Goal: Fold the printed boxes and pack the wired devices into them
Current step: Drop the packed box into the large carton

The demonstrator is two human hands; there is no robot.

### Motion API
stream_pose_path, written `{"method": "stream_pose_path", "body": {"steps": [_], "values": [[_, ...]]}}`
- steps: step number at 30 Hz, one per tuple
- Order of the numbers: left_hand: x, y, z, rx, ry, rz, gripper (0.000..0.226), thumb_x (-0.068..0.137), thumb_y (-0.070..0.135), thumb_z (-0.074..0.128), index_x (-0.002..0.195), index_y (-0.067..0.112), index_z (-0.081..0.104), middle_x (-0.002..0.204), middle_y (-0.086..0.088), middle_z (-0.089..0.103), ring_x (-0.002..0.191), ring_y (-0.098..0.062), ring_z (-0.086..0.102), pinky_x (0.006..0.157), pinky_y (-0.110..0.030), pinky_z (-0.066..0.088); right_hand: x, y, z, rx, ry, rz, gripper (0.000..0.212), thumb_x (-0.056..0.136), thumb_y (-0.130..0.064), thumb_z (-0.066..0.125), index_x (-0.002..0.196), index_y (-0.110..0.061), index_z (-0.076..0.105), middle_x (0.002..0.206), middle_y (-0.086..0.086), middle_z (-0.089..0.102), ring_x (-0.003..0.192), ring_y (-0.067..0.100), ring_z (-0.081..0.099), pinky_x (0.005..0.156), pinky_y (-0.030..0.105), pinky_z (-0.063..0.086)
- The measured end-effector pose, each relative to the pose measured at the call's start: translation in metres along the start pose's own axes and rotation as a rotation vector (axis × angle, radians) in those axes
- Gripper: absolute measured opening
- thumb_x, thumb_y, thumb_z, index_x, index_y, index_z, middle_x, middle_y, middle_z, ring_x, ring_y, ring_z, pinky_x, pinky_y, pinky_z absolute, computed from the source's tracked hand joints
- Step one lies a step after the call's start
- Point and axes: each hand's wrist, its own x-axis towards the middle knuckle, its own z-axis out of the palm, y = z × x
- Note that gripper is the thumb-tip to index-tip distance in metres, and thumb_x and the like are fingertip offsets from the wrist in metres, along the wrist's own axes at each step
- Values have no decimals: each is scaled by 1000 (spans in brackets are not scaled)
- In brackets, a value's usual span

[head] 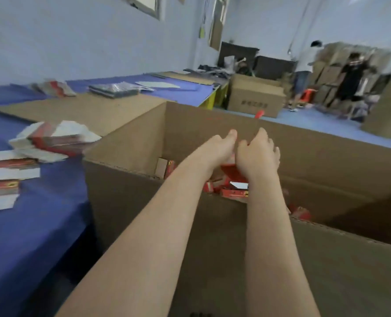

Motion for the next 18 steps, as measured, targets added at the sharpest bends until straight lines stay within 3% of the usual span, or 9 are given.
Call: {"method": "stream_pose_path", "body": {"steps": [2,5,8,11,14,16,18], "values": [[-3,5,4,-156,-24,27,56,102,46,31,141,9,46,144,-9,48,132,-26,46,112,-42,34,-5,-5,-2,49,70,-105,52,101,-20,34,151,-13,20,157,11,23,145,28,16,119,39,12],[-24,12,-27,-299,162,146,43,104,36,33,123,7,58,129,-16,59,118,-30,57,100,-39,46,-28,-37,16,429,53,-262,42,101,-14,37,143,-15,39,141,3,47,131,16,42,101,19,31],[-52,2,-85,-326,451,229,31,99,29,44,112,8,63,114,-11,67,106,-23,63,96,-40,50,-66,-80,54,728,-104,-347,26,99,-13,41,119,-20,57,108,-4,63,103,11,59,88,23,46],[-93,-29,-155,-261,750,262,20,96,21,48,109,12,60,111,-9,67,103,-20,64,91,-35,52,-108,-120,107,860,-308,-426,23,96,-9,44,96,-28,58,99,1,69,89,13,65,81,31,51],[-150,-84,-229,-59,1075,104,21,95,22,49,114,16,58,112,2,63,101,-9,60,82,-16,47,-159,-153,168,852,-700,-420,22,94,-4,44,101,-17,60,98,11,69,82,18,67,85,42,54],[-194,-130,-274,62,1236,-115,31,95,21,50,124,11,55,128,-4,56,110,-19,57,93,-18,43,-195,-167,212,642,-897,-463,23,92,-4,45,107,-7,63,101,16,69,93,29,66,92,45,50],[-234,-173,-305,84,1299,-330,36,96,20,50,129,5,52,136,-11,48,109,-27,55,93,-16,42,-228,-173,252,398,-983,-567,22,90,-7,47,100,-2,66,99,16,69,94,33,63,85,38,50]]}}
